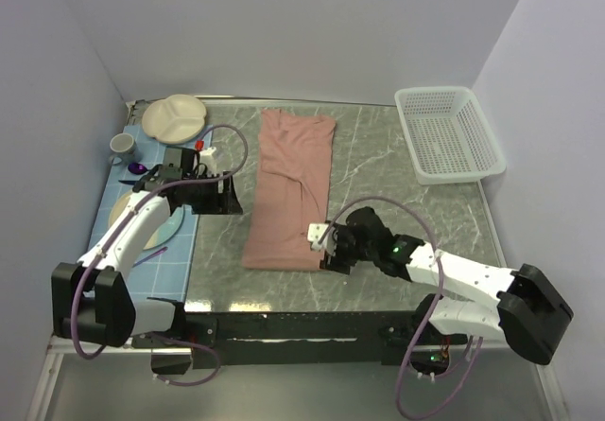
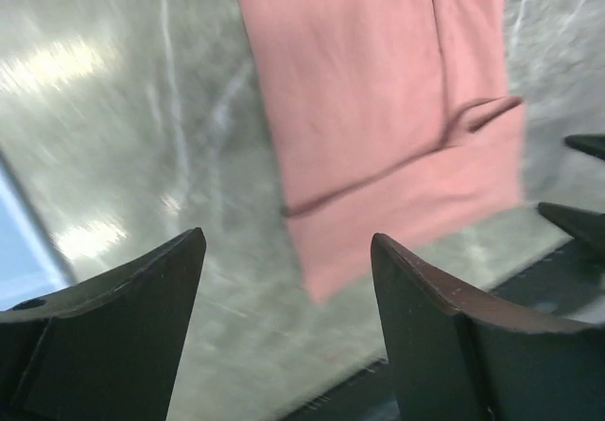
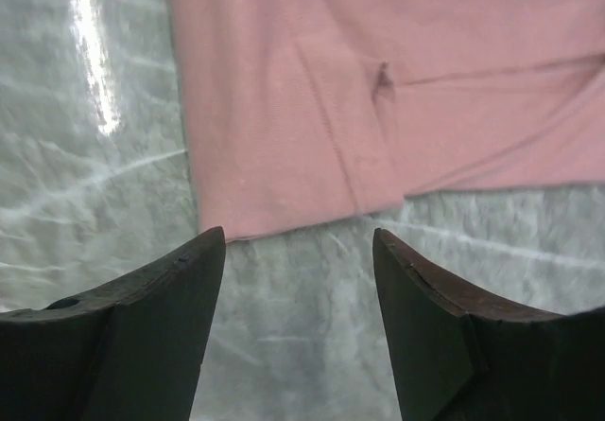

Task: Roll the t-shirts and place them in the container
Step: Roll the T-shirt to the center of the board.

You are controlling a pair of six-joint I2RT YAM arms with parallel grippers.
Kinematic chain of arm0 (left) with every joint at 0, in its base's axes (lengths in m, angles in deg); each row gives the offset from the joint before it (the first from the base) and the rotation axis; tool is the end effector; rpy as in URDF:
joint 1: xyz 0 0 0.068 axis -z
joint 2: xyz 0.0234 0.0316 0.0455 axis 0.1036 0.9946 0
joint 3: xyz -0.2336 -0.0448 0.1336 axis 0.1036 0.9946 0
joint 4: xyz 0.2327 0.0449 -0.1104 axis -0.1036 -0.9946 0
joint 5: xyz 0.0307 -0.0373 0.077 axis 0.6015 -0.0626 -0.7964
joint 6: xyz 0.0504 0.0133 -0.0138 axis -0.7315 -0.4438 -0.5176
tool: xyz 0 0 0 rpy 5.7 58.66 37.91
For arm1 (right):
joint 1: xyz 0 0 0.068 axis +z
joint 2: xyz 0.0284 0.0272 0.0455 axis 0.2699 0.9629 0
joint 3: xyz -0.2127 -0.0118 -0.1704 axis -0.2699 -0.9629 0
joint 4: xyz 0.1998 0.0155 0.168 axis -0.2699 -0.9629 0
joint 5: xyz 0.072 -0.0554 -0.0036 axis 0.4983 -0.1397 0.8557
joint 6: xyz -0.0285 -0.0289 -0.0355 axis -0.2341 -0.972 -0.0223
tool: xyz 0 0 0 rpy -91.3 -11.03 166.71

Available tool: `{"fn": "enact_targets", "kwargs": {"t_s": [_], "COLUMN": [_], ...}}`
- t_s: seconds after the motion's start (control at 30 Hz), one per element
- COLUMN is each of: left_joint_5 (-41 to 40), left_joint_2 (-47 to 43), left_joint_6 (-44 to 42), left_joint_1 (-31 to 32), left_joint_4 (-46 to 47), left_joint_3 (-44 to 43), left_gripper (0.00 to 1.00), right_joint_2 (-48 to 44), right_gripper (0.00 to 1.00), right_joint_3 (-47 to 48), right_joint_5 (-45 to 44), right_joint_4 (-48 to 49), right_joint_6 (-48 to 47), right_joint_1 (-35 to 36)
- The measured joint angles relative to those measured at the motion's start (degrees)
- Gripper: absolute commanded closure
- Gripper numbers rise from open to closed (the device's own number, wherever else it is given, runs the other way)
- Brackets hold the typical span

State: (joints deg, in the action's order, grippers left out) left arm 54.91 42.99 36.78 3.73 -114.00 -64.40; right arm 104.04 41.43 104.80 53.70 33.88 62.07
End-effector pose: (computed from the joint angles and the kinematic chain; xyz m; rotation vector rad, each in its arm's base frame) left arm 0.2505 -0.0573 0.2588 0.1180 2.5474 -0.6743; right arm 0.1453 0.1681 0.1911 -1.6120 1.5977 0.4380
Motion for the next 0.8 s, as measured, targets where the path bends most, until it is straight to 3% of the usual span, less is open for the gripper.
{"fn": "enact_targets", "kwargs": {"t_s": [0.1,0.27,0.6,0.8], "left_joint_5": [0.07,3.10,3.30,2.80], "left_joint_2": [-2.99,-6.93,-5.62,-4.94], "left_joint_6": [-8.09,-16.52,-19.61,-20.79], "left_joint_1": [-0.26,-0.22,-0.22,-0.26], "left_joint_4": [2.64,2.84,2.64,1.70], "left_joint_3": [2.16,3.58,3.43,0.57], "left_gripper": [0.12,0.13,0.14,0.15], "right_joint_2": [0.07,0.61,7.04,1.73], "right_gripper": [0.25,0.25,0.28,0.28], "right_joint_3": [-3.78,-7.08,-6.51,-6.45], "right_joint_5": [-1.51,-1.55,-1.36,-0.48], "right_joint_4": [5.46,10.80,11.67,8.55], "right_joint_6": [-6.40,-14.45,-23.67,-25.73], "right_joint_1": [3.10,5.97,8.37,9.31]}}
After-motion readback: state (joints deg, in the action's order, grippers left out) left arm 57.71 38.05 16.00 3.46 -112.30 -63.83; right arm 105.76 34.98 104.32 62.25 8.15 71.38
